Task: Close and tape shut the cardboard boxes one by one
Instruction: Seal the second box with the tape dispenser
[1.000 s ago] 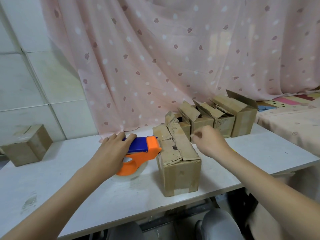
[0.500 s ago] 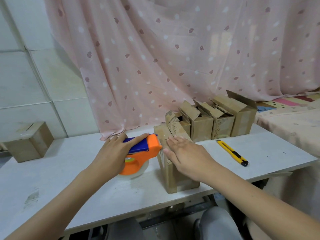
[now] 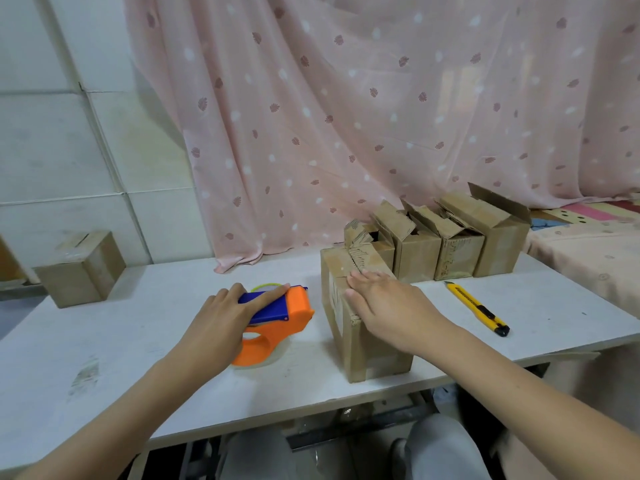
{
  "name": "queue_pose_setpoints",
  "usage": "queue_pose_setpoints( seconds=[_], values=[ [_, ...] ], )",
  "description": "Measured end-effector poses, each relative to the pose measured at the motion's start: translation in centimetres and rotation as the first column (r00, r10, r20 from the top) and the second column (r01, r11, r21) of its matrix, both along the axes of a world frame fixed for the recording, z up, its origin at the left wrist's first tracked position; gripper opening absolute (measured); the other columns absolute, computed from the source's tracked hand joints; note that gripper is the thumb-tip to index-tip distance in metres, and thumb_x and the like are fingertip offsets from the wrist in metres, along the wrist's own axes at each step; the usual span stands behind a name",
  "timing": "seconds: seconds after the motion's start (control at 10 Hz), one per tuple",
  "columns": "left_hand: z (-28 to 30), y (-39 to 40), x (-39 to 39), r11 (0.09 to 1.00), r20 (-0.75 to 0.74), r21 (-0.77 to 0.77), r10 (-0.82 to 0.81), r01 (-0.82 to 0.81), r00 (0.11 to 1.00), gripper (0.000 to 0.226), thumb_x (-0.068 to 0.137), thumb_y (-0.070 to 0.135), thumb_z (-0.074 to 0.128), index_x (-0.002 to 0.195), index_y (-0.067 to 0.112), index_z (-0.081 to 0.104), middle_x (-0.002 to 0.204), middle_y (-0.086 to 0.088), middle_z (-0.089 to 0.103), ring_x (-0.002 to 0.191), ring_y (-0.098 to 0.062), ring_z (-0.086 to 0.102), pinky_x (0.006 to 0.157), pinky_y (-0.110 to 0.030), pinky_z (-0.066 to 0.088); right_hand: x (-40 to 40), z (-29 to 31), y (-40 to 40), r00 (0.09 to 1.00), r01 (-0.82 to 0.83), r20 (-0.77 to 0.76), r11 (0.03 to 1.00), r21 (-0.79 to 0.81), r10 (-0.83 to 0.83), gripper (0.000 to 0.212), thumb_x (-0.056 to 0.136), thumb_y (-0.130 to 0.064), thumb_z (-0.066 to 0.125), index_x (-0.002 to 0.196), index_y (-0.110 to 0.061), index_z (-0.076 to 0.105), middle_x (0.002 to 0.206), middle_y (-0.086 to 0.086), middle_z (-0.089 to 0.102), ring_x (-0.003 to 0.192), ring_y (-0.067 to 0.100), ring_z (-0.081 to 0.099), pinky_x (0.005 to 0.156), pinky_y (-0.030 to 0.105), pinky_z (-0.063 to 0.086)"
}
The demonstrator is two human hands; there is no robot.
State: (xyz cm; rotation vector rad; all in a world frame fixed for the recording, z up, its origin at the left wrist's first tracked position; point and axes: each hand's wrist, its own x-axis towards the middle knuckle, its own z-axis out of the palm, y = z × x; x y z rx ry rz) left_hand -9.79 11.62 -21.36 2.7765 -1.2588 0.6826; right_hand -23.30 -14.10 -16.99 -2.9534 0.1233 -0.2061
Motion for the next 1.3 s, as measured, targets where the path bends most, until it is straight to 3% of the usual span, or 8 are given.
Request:
queue_pose_setpoints(
  seconds=[0.1, 0.2, 0.4, 0.6, 0.8, 0.9, 1.1, 1.3],
  values=[
    [-0.3, -0.6, -0.1, 1.0, 0.017, 0.013, -0.003, 0.002, 1.0, 0.125, 0.042, 0.011, 0.091, 0.149, 0.039, 0.034, 0.078, 0.0, 0.048, 0.064, -0.013, 0.029, 0.055, -0.026, 0.033, 0.9, 1.5, 0.6, 0.995, 0.1, 0.027, 0.995, 0.013, -0.1, 0.042, 0.107, -0.035, 0.03, 0.081, -0.015, 0.056, 0.083, 0.002, 0.06, 0.087, 0.027, 0.056, 0.105, 0.042, 0.036],
    [0.1, -1.5, -0.3, 0.999, 0.07, 0.036, -0.019, 0.016, 0.997, 0.12, 0.037, 0.007, 0.089, 0.144, 0.037, 0.043, 0.075, -0.004, 0.051, 0.059, -0.016, 0.033, 0.055, -0.028, 0.031, 3.1, 3.5, 1.6, 0.978, 0.209, 0.008, 0.974, 0.087, -0.21, 0.033, 0.104, -0.032, 0.038, 0.078, -0.016, 0.05, 0.085, 0.005, 0.057, 0.087, 0.031, 0.05, 0.101, 0.052, 0.044],
    [-0.5, -1.8, 0.0, 0.998, 0.077, 0.064, 0.02, -0.025, 0.997, 0.121, 0.038, 0.008, 0.091, 0.145, 0.037, 0.042, 0.078, -0.006, 0.052, 0.059, -0.023, 0.05, 0.056, -0.03, 0.033, 5.3, 4.7, 3.3, 0.949, 0.288, -0.178, 0.946, 0.148, -0.261, 0.047, 0.099, -0.029, 0.057, 0.134, 0.0, 0.046, 0.131, 0.022, 0.054, 0.119, 0.039, 0.054, 0.087, 0.039, 0.043],
    [0.4, -2.1, -1.5, 0.991, -0.029, 0.114, 0.07, -0.066, 0.997, 0.102, 0.081, 0.014, 0.072, 0.155, 0.047, 0.009, 0.113, -0.009, 0.05, 0.096, -0.029, 0.051, 0.077, -0.038, 0.037, 6.0, 7.7, 4.7, 0.824, 0.28, -0.475, 0.951, -0.135, -0.31, 0.056, 0.105, -0.042, 0.043, 0.145, -0.004, 0.042, 0.136, 0.012, 0.055, 0.118, 0.029, 0.055, 0.092, 0.035, 0.041],
    [0.0, -2.1, -0.8, 0.989, 0.081, 0.14, 0.042, -0.053, 0.996, 0.112, 0.053, 0.013, 0.088, 0.15, 0.041, 0.037, 0.089, -0.008, 0.054, 0.071, -0.026, 0.053, 0.062, -0.034, 0.033, 5.6, 9.2, 4.8, 0.797, 0.146, -0.535, 0.949, -0.278, -0.279, 0.056, 0.105, -0.049, 0.04, 0.141, -0.008, 0.049, 0.14, 0.01, 0.053, 0.1, 0.027, 0.051, 0.083, 0.033, 0.04],
    [0.3, -2.7, -1.3, 0.989, -0.021, 0.131, 0.068, -0.064, 0.997, 0.096, 0.092, 0.017, 0.059, 0.152, 0.05, -0.008, 0.124, -0.007, 0.043, 0.108, -0.027, 0.047, 0.087, -0.037, 0.036, 5.9, 9.5, 4.6, 0.757, 0.128, -0.595, 0.954, -0.27, -0.27, 0.051, 0.105, -0.046, 0.039, 0.131, -0.006, 0.057, 0.121, 0.011, 0.057, 0.098, 0.027, 0.055, 0.076, 0.032, 0.042],
    [0.7, -2.5, -0.7, 1.0, -0.036, 0.0, 0.022, -0.022, 0.999, 0.109, 0.083, 0.014, 0.068, 0.15, 0.054, -0.008, 0.108, -0.004, 0.047, 0.085, -0.021, 0.043, 0.076, -0.032, 0.038, 5.5, 9.5, 2.5, 0.767, 0.258, -0.583, 0.961, -0.103, -0.269, 0.042, 0.102, -0.037, 0.041, 0.07, -0.011, 0.04, 0.07, 0.007, 0.039, 0.054, 0.021, 0.035, 0.054, 0.029, 0.032],
    [2.8, -2.4, -0.2, 0.998, 0.1, -0.055, -0.017, 0.023, 0.995, 0.104, 0.06, 0.011, 0.085, 0.148, 0.044, 0.04, 0.084, -0.004, 0.051, 0.07, -0.028, 0.054, 0.064, -0.032, 0.032, 4.7, 8.3, -1.7, 0.809, 0.473, -0.555, 0.775, 0.419, -0.194, 0.059, 0.085, -0.045, 0.069, 0.119, -0.002, 0.047, 0.087, 0.018, 0.056, 0.075, 0.038, 0.06, 0.085, 0.058, 0.057]
  ],
)
